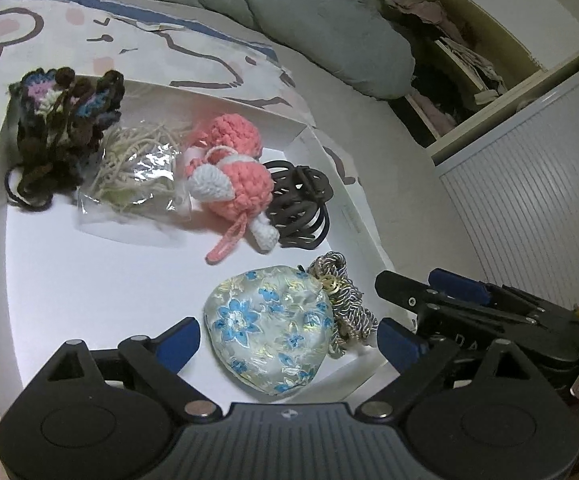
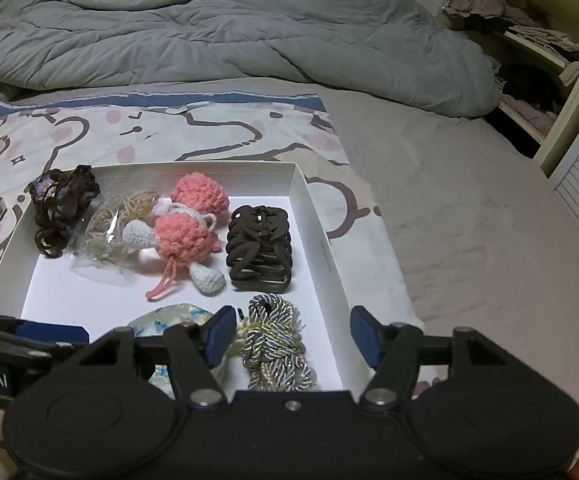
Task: Organize objects
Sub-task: 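Lower the pouch and cord into the white box and open both grippers, then withdraw both grippers from the box toward the lace ball and tissue pack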
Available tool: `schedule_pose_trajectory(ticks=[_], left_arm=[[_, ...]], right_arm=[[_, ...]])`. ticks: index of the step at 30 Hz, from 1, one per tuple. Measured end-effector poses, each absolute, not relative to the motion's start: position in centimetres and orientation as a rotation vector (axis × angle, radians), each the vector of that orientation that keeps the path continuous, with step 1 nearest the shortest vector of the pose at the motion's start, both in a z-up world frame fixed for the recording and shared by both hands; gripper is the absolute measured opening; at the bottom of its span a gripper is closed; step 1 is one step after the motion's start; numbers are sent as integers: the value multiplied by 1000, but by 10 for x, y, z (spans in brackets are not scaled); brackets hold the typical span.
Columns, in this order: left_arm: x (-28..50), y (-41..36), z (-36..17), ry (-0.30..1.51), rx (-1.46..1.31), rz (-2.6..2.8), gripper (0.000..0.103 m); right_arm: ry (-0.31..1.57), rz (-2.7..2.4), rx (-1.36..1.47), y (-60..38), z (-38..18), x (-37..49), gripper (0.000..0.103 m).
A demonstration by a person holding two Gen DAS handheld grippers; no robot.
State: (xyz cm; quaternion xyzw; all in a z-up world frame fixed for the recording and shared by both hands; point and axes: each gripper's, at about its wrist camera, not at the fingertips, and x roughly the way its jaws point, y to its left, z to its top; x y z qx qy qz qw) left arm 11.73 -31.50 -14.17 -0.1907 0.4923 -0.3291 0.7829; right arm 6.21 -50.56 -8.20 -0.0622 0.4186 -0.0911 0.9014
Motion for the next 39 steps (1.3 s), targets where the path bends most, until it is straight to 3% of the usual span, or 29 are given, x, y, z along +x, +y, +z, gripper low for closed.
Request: schedule_pose_trajectory(ticks=[32,39], left_arm=[[92,-268,-79,923,-194,-648,95],[88,-253,-66,882,-141,-590,103]], right_arm=[[770,-183,8,-495,-39,23,64],[748,-187,13,-488,-26,12,69]])
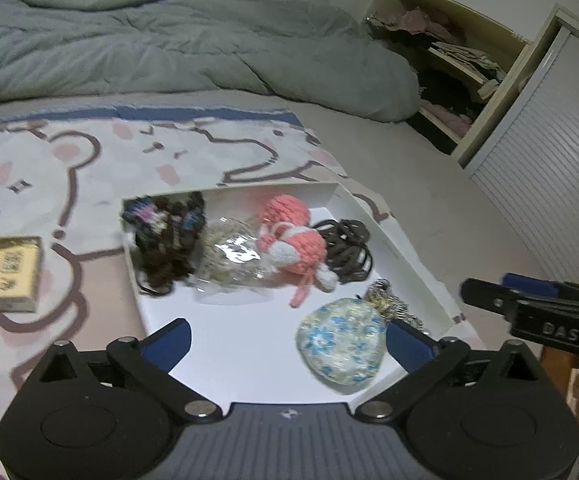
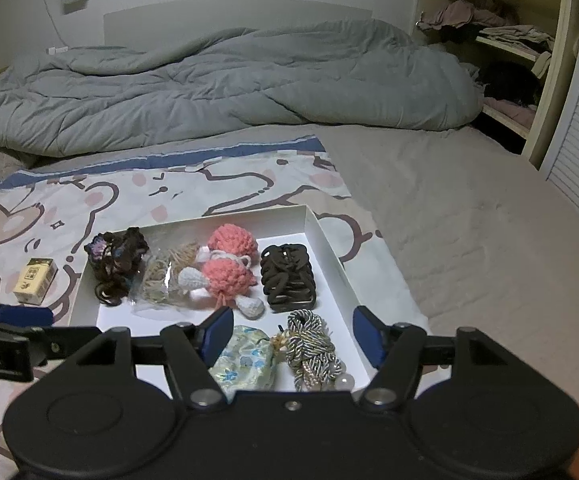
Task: Organize objects
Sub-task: 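Withdraw both grippers from the box toward the lace ball and tissue pack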
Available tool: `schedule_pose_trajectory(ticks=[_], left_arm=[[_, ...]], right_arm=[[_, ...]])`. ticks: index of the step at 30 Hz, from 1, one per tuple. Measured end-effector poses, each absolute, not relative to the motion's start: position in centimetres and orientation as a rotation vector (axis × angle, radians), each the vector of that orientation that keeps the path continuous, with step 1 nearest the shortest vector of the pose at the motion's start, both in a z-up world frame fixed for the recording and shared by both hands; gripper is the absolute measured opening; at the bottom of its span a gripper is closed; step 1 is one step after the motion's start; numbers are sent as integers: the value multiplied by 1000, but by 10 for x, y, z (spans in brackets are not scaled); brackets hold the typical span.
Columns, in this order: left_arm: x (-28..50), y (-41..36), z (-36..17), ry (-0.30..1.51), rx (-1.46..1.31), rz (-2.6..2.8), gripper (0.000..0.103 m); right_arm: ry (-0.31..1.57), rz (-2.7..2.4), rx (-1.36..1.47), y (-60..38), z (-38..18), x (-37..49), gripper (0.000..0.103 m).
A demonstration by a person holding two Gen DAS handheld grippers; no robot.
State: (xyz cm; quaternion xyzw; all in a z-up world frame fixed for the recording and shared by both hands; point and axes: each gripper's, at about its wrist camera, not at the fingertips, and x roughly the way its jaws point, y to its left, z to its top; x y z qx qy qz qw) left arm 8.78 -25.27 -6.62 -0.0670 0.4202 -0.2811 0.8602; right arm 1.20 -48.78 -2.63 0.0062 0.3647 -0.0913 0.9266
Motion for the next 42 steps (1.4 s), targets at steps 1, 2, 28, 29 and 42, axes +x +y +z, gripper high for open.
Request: schedule_pose_trajectory(ticks=[1,2,28,29,42], left_arm=[[88,-251,-65,879,-136,-579,103],[87,-248,-64,877,-135,-569,103],[85,-202,-43,814,-31,-450,103],[86,-198,-41,811,-26,-440,103],[102,-121,-25,789,-27,-292,103]], right_arm=[[748,-191,10,-487,-25,11,71],[748,-194,7,-487,-24,9,73],[719,-233,-26,-458,-7,-2,103],[718,-231,-23,-455,-7,-1,103],[721,-140,-20,-400,-10,34,103]])
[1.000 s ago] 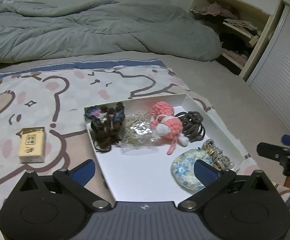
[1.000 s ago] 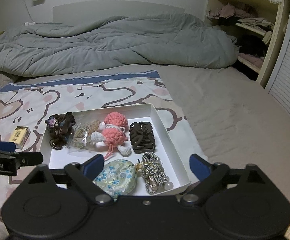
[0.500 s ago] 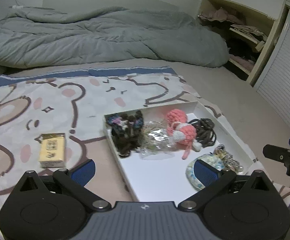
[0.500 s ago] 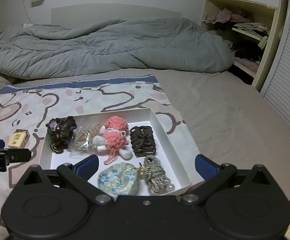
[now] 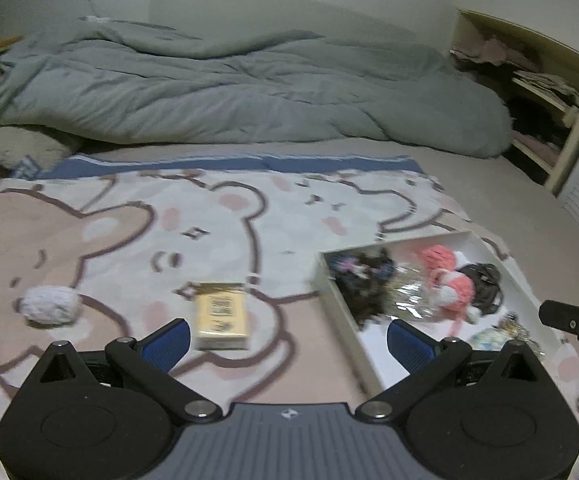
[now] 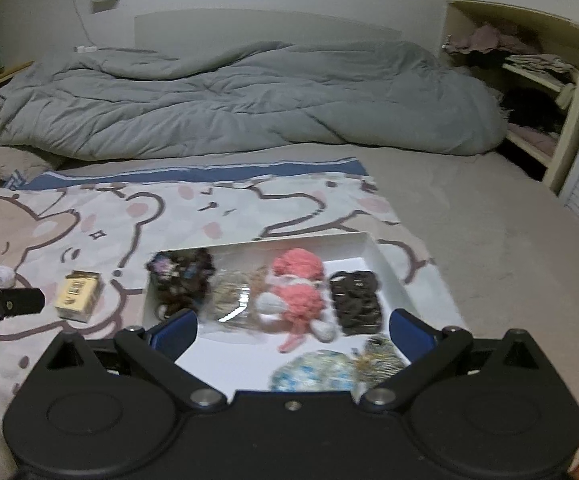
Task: Organize objects
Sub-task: 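Withdraw both grippers from the box toward the lace ball and tissue pack, then grasp the white lace ball with the left gripper while the right gripper grasps the yellow tissue pack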
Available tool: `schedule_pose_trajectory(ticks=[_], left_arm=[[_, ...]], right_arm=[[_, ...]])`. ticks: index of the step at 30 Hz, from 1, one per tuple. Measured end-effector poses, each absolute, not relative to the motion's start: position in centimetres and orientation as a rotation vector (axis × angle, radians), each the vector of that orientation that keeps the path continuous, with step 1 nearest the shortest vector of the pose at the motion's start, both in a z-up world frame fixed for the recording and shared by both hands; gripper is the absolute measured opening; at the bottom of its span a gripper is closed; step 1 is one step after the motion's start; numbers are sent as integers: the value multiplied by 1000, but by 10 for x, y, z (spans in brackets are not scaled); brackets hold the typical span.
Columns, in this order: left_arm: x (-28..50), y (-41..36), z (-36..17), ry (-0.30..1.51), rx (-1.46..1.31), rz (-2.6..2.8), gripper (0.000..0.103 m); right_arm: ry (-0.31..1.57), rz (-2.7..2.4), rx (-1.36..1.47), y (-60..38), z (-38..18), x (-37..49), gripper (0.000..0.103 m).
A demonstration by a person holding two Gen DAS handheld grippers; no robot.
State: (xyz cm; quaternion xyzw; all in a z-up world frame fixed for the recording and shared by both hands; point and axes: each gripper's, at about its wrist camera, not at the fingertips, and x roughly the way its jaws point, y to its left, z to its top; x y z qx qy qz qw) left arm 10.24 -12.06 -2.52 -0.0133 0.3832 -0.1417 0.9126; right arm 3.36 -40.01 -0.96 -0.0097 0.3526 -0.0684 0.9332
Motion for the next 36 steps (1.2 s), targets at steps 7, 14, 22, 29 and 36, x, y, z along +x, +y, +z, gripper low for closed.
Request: schedule_pose_trajectory(ticks=[7,14,22,29,36], left_arm=[[110,-75,-21,781,-10,-205,103],[117,-34,-23,769,-26,-148,103],[121,-9,-24,737,-10,-147,103],[125,6,-21,708,27,-139,103],[147,33,-19,710,-14,-85,103]], right_arm=[[723,-89,-19,-366,-14,54,103],[721,-31,-13,-334,-17,72,103],[720,20,-12,-301,-19,91,103],[716,49,9,-278,-23,105,103],[717,84,22,-251,-31,121,103]])
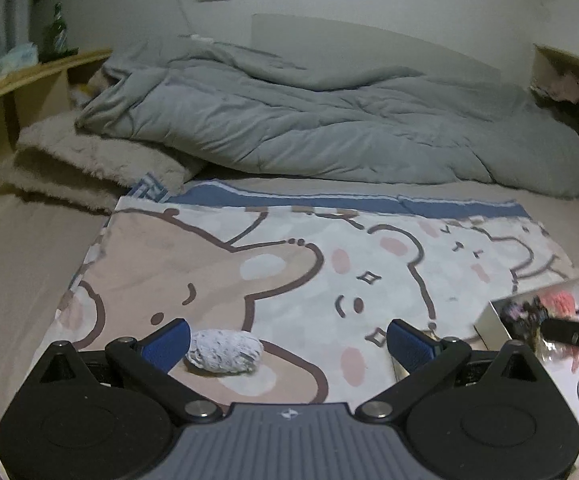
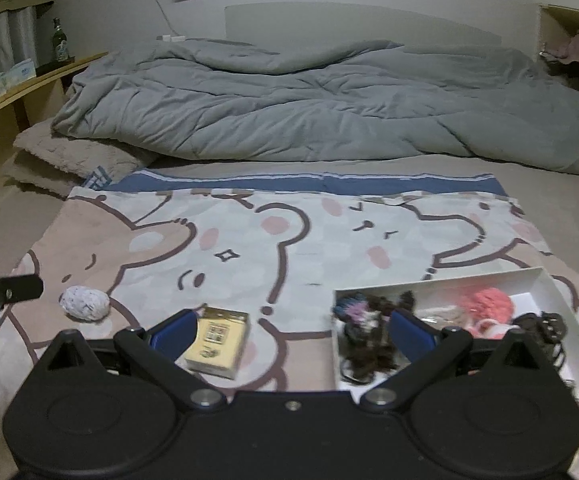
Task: Organize objects
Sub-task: 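Grasp the white lace ball with the left gripper while the right gripper grasps the yellow tissue pack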
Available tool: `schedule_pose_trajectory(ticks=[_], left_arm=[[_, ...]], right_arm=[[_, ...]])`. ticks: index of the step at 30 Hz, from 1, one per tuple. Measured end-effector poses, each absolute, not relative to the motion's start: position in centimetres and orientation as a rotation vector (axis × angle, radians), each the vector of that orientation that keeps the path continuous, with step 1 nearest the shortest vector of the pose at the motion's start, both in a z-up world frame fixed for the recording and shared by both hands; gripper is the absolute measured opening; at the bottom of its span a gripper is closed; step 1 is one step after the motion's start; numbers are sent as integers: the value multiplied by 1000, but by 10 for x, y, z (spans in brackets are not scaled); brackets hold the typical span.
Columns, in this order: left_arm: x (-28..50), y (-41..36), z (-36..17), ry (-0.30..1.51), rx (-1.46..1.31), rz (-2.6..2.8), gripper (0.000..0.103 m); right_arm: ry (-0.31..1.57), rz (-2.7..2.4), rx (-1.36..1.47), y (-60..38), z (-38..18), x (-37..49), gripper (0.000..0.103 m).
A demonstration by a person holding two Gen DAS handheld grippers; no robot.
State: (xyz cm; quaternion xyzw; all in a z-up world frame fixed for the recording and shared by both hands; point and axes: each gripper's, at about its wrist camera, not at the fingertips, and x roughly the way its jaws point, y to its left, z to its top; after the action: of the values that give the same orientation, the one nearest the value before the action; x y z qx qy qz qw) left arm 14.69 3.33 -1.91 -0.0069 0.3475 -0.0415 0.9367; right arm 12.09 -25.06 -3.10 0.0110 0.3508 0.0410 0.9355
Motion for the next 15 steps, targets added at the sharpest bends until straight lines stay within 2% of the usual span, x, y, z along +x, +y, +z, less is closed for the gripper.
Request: schedule_pose_trajectory(ticks=[15], left_arm=[[204,67,-65,738,20,-6,103]], right_arm=[[791,91,53,-217,-66,166,103]])
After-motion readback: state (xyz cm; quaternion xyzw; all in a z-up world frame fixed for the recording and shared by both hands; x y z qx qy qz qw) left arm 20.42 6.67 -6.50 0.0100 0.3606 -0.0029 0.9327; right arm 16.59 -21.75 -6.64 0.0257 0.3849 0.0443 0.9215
